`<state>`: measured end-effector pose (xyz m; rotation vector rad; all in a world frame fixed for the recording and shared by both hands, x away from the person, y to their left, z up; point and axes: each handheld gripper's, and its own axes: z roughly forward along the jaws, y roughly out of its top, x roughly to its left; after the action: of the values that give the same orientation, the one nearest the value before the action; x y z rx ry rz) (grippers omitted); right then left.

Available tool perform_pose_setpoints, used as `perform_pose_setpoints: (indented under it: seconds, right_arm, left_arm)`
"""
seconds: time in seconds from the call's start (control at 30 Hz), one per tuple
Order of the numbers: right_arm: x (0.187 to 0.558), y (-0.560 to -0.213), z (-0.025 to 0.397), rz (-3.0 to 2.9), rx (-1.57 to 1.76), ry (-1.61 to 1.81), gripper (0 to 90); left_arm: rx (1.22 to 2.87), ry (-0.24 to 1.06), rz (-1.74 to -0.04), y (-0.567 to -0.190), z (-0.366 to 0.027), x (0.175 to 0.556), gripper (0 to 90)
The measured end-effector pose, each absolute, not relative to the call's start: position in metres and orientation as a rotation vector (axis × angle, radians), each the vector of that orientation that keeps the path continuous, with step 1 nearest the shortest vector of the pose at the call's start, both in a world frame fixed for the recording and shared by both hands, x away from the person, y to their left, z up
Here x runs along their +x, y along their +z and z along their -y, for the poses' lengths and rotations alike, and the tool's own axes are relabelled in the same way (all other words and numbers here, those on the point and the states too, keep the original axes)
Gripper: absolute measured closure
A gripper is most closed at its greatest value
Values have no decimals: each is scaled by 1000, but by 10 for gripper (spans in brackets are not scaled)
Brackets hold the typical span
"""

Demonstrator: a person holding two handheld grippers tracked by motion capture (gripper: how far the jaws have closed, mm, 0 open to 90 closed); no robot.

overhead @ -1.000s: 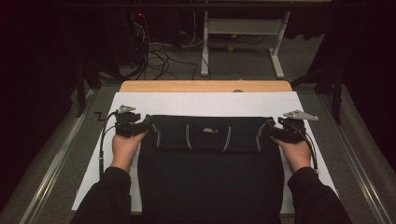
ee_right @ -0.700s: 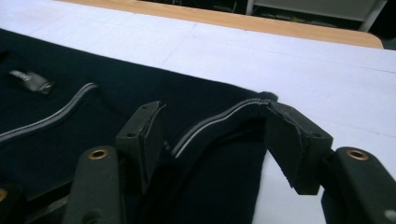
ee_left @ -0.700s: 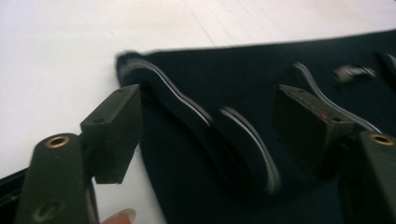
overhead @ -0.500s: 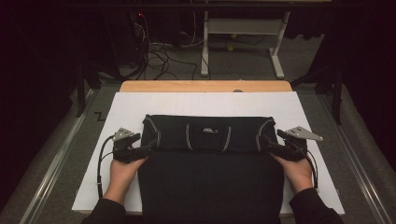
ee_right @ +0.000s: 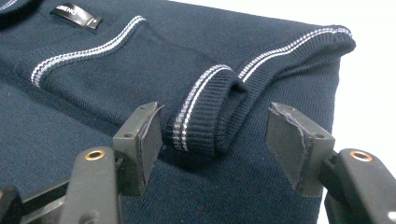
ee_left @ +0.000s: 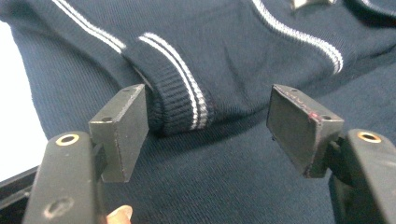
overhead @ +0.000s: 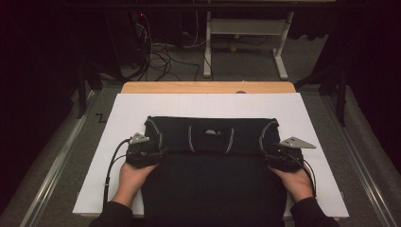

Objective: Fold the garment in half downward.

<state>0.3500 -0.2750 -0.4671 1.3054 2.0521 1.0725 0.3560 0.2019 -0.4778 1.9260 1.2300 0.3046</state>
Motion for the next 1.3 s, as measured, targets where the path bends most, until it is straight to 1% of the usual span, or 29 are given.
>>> perform_pose_setpoints:
  seconds: [0.03, 0.17, 0.37, 0.47, 0.67, 0.8, 0.9, 1.0, 1.3]
  right_arm:
    - [350, -467, 275, -2052, 1307, 1075, 374]
    - [351, -468, 275, -2064, 1317, 1075, 397]
    - [355, -470, 272, -2097, 1317, 1052, 445]
    - [357, -469, 270, -2121, 1306, 1047, 499]
    - [358, -471, 267, -2166, 1293, 1031, 609]
    - [357, -471, 266, -2170, 1273, 1030, 701]
    - [356, -470, 265, -2164, 1265, 1029, 758]
    - [355, -469, 266, -2155, 1265, 1042, 802]
    - [350, -462, 267, -2116, 1212, 1064, 822]
  left_arm:
    - [1929, 307, -1234, -478, -201, 356, 305]
    - [1939, 313, -1250, -479, -201, 357, 342]
    - [1956, 321, -1274, -481, -202, 358, 452]
    - [1959, 323, -1279, -482, -201, 359, 517]
    - [1965, 309, -1268, -483, -201, 359, 604]
    - [1964, 305, -1257, -483, -201, 358, 700]
    - [1973, 299, -1239, -482, -201, 358, 750]
    - [1976, 302, -1225, -482, -201, 357, 775]
    - [1907, 329, -1209, -471, -206, 351, 779]
